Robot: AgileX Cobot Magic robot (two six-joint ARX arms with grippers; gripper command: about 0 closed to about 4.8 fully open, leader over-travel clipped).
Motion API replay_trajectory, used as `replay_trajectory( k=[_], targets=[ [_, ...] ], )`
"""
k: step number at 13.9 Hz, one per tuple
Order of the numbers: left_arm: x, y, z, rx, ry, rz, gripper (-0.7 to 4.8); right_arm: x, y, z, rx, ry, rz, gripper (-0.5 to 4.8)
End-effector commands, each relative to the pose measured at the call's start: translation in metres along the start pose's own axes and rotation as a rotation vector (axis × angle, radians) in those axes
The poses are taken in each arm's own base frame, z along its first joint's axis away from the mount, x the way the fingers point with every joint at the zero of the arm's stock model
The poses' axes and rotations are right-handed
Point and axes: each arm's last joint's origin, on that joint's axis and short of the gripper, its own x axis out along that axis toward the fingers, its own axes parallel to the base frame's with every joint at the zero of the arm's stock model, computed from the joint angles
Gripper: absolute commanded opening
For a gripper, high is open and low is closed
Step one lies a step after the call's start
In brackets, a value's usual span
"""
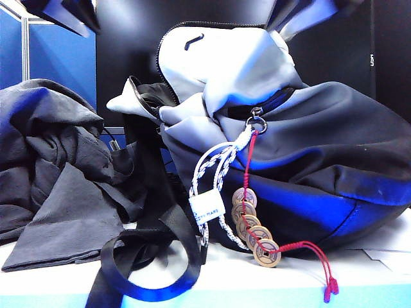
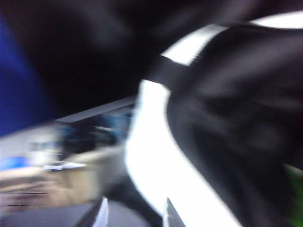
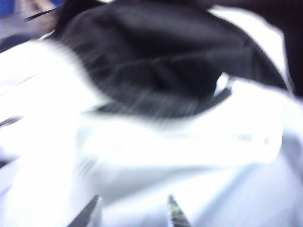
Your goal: Take the gray clothes out of the backpack.
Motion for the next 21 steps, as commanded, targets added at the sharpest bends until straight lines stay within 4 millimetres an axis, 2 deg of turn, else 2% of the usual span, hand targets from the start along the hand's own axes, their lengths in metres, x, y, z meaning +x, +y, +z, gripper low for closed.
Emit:
replay_trajectory(
  k=[1, 2, 4, 5, 6, 8, 10, 11, 12, 13, 14, 16, 17, 19, 21],
  targets=[
    [-0.003, -0.004, -0.001, -0.009, 0.010, -0.136, 1.61, 0.053, -0.005, 0.001, -0.016, -0.116, -0.021, 0.20],
    [-0.003, -0.004, -0.001, -0.009, 0.010, -0.132, 1.61, 0.073, -0.006, 0.004, -0.029, -0.231, 0.016, -0.05],
    [-0.005, -0.004, 0.000, -0.008, 0.003, -0.133, 1.60, 0.086, -0.006, 0.021, -0.038, -0.536, 0.098, -0.05],
    [-0.007, -0.004, 0.001, -0.006, -0.004, -0.131, 1.61, 0.082, -0.006, 0.028, -0.047, -0.643, 0.090, -0.05],
    [-0.008, -0.004, 0.002, -0.005, -0.012, -0.131, 1.61, 0.076, -0.006, 0.033, -0.052, -0.678, 0.087, -0.05],
    [-0.009, -0.004, 0.003, -0.013, -0.016, -0.131, 1.60, 0.056, -0.006, 0.036, -0.032, -0.572, 0.082, -0.04],
    [-0.024, -0.006, 0.009, -0.010, -0.062, -0.155, 1.14, 0.009, -0.004, 0.035, -0.010, -0.369, 0.027, -0.04],
    [-0.037, -0.008, 0.012, 0.002, -0.095, -0.163, -0.20, -0.013, -0.002, 0.034, -0.026, -0.322, -0.004, -0.05],
    [-0.054, -0.009, 0.017, 0.013, -0.138, -0.156, -0.06, -0.037, -0.001, 0.033, -0.038, -0.292, -0.028, -0.05],
    [-0.087, -0.012, 0.022, 0.027, -0.209, -0.142, -0.06, -0.073, 0.003, 0.031, -0.037, -0.280, -0.042, -0.05],
    [-0.117, -0.015, 0.024, 0.040, -0.273, -0.135, -0.06, -0.099, 0.005, 0.028, -0.036, -0.284, -0.042, -0.05],
    [-0.163, -0.024, 0.016, 0.040, -0.393, -0.176, -0.06, -0.134, 0.010, 0.018, -0.021, -0.273, -0.014, -0.05],
    [-0.185, -0.029, -0.003, 0.013, -0.427, -0.199, -0.06, -0.154, 0.015, 0.007, 0.015, -0.236, 0.050, -0.05],
    [-0.213, -0.039, -0.047, -0.064, -0.463, -0.207, -0.06, -0.189, 0.022, -0.013, 0.039, -0.216, 0.108, -0.05],
    [-0.244, -0.050, -0.106, -0.133, -0.562, -0.186, -0.06, -0.228, 0.029, -0.044, 0.053, -0.340, 0.115, -0.05]
  ],
)
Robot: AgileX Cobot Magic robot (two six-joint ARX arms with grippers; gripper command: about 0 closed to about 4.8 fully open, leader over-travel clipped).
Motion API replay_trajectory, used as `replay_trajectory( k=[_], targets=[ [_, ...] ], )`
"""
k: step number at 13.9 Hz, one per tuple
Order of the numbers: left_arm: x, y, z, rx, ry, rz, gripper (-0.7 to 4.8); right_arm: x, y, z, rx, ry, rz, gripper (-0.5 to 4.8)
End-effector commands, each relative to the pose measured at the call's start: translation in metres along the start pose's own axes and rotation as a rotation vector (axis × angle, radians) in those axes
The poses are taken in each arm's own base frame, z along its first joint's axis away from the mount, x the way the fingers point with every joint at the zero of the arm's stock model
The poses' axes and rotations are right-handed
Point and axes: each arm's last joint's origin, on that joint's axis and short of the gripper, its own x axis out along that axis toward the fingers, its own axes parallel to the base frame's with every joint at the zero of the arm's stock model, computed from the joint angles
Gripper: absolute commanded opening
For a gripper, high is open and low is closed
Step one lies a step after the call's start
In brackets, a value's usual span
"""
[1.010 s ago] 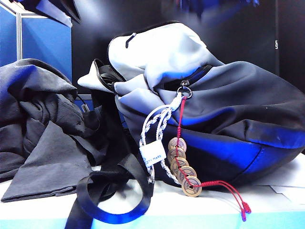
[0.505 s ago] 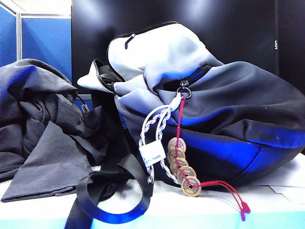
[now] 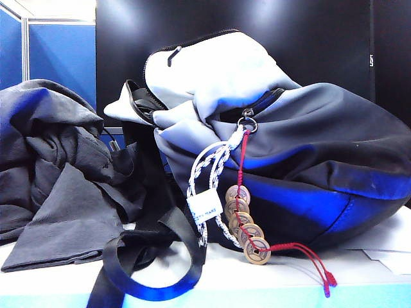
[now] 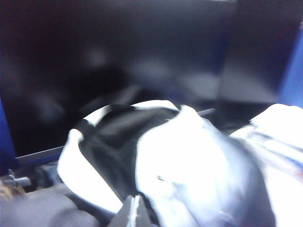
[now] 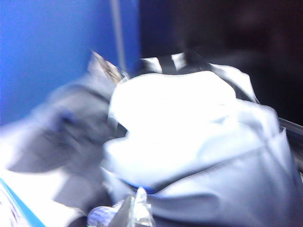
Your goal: Take the gray clothes out of the backpack.
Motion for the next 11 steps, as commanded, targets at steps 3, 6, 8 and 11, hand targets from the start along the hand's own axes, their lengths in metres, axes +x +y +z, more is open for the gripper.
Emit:
replay_trajectory(
  k=[3, 6, 8, 11],
  targets=[
    [-0.073, -0.023, -0.061, -0.163, -0.233, 0.025, -0.06, -0.048, 0.013, -0.052, 0.080, -0.226, 0.048, -0.05],
    [-0.067, -0.021, -0.086, -0.189, -0.090, -0.009, -0.06, -0.030, 0.012, -0.089, 0.147, -0.216, 0.105, -0.05],
    [-0.051, -0.016, -0.105, -0.185, -0.033, -0.030, -0.06, -0.005, 0.006, -0.110, 0.138, -0.249, 0.083, -0.04],
    [-0.018, -0.002, -0.145, -0.162, -0.039, -0.022, -0.06, 0.035, -0.004, -0.147, 0.082, -0.417, -0.010, -0.04]
  ],
)
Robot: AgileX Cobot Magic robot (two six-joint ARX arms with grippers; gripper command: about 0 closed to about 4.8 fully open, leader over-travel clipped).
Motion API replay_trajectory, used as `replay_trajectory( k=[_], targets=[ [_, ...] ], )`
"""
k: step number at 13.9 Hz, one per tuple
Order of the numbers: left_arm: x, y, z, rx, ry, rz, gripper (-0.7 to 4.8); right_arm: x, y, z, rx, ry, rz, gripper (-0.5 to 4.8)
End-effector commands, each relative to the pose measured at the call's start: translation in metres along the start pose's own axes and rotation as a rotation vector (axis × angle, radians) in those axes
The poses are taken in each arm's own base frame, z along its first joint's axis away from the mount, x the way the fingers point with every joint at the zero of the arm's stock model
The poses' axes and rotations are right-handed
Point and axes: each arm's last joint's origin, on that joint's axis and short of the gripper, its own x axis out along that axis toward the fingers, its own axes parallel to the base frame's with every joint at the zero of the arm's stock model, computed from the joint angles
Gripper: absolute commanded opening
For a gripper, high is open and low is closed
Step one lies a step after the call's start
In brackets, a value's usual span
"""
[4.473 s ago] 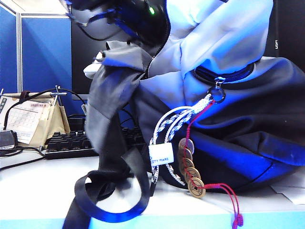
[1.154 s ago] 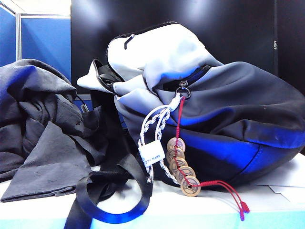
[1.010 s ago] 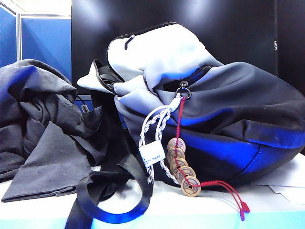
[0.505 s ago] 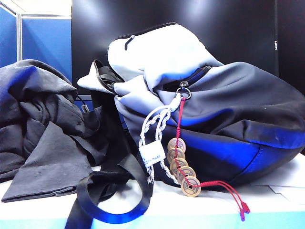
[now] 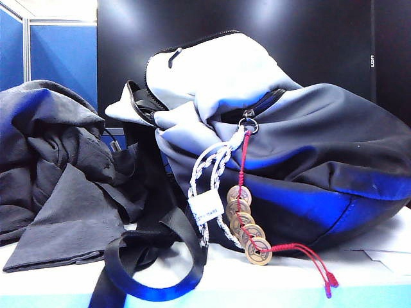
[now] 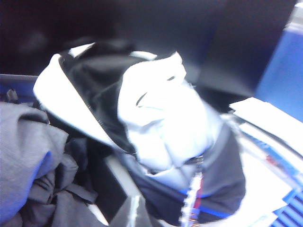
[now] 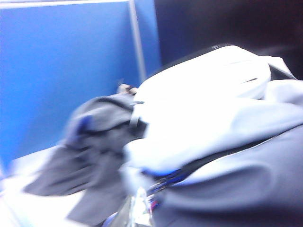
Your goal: Take the gray clothes out of the backpack.
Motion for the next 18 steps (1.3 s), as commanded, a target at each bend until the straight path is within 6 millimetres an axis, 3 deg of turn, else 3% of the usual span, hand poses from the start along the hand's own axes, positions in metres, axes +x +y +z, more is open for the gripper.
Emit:
replay_trajectory(
  k=[1, 3, 5, 12, 13, 14, 18],
  targets=[
    [0.022, 0.016, -0.026, 0.037, -0.050, 0.020, -0.06, 0.012, -0.010, -0.020, -0.044, -0.160, -0.096, -0.04],
    [0.031, 0.024, -0.041, -0.014, -0.058, 0.025, -0.05, 0.014, -0.012, -0.034, -0.027, -0.073, -0.073, -0.04],
    [0.031, 0.024, -0.042, -0.122, -0.051, 0.020, -0.05, 0.015, -0.012, -0.043, -0.006, 0.020, -0.069, -0.04],
    [0.031, 0.024, -0.042, -0.120, -0.050, 0.021, -0.05, 0.013, -0.014, -0.058, 0.031, 0.173, -0.091, -0.04],
    [0.031, 0.026, -0.042, 0.055, -0.055, 0.097, -0.05, 0.013, -0.014, -0.058, 0.031, 0.173, -0.091, -0.04],
    [0.031, 0.031, -0.044, 0.123, -0.055, 0.176, -0.05, 0.013, -0.014, -0.058, 0.031, 0.173, -0.092, -0.04],
    [0.037, 0.059, -0.069, 0.176, -0.113, 0.386, -0.05, 0.013, -0.014, -0.058, 0.030, 0.172, -0.092, -0.04]
  ],
)
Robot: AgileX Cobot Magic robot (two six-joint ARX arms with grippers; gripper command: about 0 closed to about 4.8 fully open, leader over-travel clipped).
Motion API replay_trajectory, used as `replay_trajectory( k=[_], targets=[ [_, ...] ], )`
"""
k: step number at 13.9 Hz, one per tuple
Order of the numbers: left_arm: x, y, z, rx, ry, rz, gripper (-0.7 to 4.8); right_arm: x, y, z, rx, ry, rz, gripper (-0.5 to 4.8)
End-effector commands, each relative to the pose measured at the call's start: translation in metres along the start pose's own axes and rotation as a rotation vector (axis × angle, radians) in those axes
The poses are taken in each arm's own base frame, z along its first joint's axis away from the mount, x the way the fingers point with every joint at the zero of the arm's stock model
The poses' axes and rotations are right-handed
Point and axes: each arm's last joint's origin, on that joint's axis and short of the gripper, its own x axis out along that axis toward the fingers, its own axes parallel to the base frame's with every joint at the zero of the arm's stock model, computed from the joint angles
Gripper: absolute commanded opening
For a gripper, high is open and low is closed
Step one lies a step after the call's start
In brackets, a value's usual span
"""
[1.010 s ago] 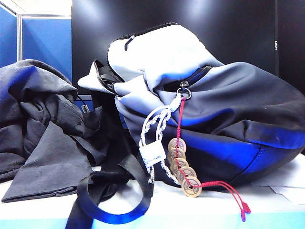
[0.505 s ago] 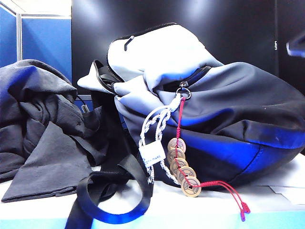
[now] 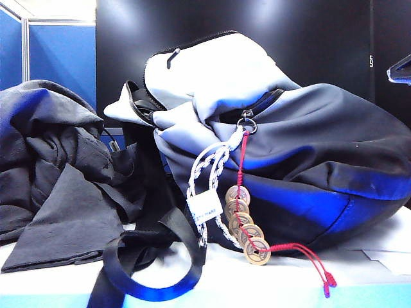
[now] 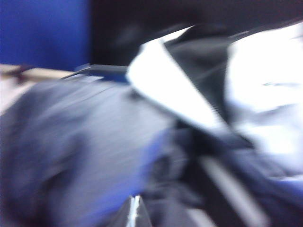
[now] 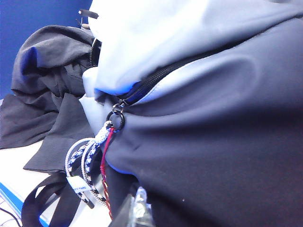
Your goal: Take the gray clothes out of the backpack.
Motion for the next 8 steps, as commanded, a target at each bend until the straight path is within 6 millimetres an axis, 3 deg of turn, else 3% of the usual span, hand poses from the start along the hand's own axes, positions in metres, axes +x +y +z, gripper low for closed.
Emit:
replay_trajectory(
  k=[1, 4, 8],
  targets=[
    [0.0068, 0.0096, -0.0155, 0.034, -0.101, 0.070, -0.05, -0.0007, 0.0005, 0.0026, -0.005, -0.016, 0.004, -0.04],
    [0.0090, 0.0119, -0.0248, 0.037, -0.102, 0.088, -0.05, -0.0007, 0.0006, 0.0026, -0.005, -0.017, 0.004, -0.04],
    [0.0079, 0.0178, -0.0244, 0.029, -0.118, 0.260, -0.05, -0.0007, 0.0006, 0.0026, -0.005, -0.016, 0.004, -0.04]
  ],
)
